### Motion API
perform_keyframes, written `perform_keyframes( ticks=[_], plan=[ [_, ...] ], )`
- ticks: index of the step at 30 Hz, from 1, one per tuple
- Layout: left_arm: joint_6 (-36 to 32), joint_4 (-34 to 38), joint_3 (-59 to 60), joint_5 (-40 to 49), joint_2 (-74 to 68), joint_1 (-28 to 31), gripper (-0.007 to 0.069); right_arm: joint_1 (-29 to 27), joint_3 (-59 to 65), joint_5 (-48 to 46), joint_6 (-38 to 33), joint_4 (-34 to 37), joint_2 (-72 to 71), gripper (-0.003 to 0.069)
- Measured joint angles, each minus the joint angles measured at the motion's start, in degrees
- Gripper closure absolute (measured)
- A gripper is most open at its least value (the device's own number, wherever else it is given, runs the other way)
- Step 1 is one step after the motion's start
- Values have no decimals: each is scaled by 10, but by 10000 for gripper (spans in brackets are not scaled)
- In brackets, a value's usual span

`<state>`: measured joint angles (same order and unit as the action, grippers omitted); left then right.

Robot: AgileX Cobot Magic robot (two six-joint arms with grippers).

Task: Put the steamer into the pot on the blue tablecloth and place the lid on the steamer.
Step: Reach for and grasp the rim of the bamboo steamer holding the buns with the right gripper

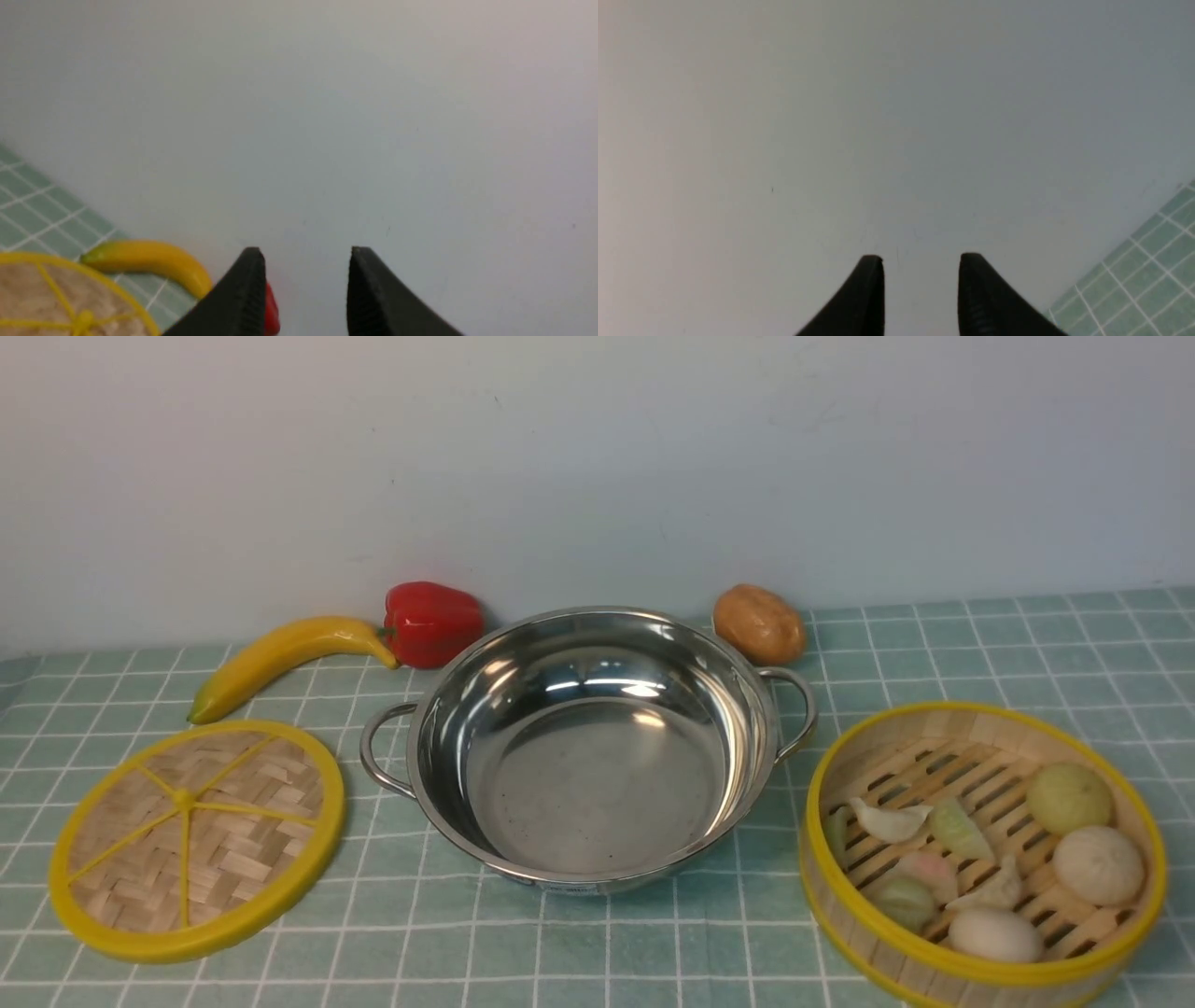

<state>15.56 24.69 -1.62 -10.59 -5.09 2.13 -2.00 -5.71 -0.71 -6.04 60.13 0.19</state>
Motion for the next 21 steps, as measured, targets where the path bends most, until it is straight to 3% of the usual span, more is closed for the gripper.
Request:
perform_keyframes(
  ticks=[14, 18, 21],
  plan=[
    [2, -36, -19, -219, 1, 0, 382, 0, -1, 84, 98, 19, 0, 416],
    [-7, -90, -119, -248, 1, 0, 382, 0, -49, 176, 209, 11, -1, 416],
    [-36, -120, -187, -234, -7, 0, 382, 0, -89, 225, 221, -40, 1, 416]
  ],
)
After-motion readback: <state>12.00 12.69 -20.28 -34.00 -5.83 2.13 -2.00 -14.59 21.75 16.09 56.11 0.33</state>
